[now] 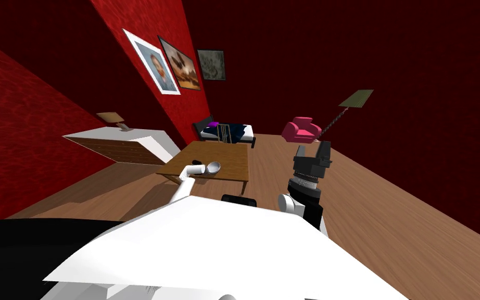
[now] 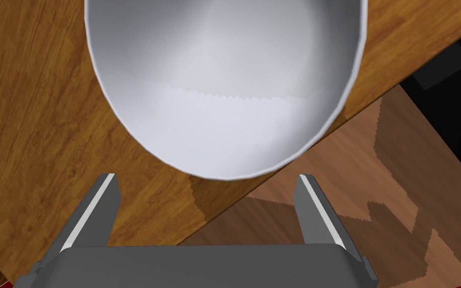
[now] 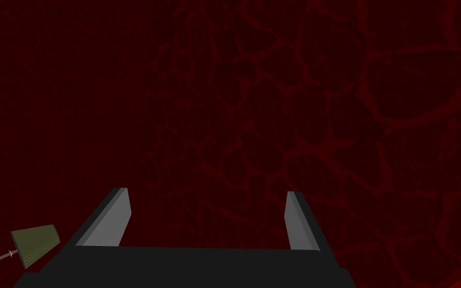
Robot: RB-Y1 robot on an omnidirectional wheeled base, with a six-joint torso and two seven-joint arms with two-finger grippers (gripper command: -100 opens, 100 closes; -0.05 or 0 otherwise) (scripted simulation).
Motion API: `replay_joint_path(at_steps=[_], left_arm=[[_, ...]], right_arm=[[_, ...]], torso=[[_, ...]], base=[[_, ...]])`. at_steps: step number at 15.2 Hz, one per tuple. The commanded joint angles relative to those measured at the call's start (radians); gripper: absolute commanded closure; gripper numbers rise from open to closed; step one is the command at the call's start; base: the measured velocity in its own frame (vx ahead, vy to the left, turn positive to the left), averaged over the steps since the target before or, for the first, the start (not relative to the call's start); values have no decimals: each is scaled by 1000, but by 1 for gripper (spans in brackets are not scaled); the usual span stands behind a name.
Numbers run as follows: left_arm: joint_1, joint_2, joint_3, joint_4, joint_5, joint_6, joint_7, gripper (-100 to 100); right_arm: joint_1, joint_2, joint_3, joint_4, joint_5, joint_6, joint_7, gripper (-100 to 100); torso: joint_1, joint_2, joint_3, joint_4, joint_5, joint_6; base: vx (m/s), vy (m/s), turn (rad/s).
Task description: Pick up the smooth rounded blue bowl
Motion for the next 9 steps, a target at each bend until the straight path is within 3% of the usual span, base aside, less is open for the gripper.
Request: replay_joint_path(at_steps=[1, 8, 9], left_arm=[[-16, 0, 7, 21, 4, 48, 10, -100], [-82, -6, 33, 97, 13, 194, 48, -100], [-82, -6, 33, 97, 13, 194, 48, -100]], right_arm=[[0, 0, 0, 0, 0, 0, 0, 0], [0, 0, 0, 0, 0, 0, 0, 0], [0, 0, 0, 0, 0, 0, 0, 0]], torso=[[0, 0, 0, 0, 0, 0], [0, -1, -1, 0, 0, 0], [0, -1, -1, 0, 0, 0]], base=[[20, -52, -50], [35, -48, -48], [27, -33, -37]])
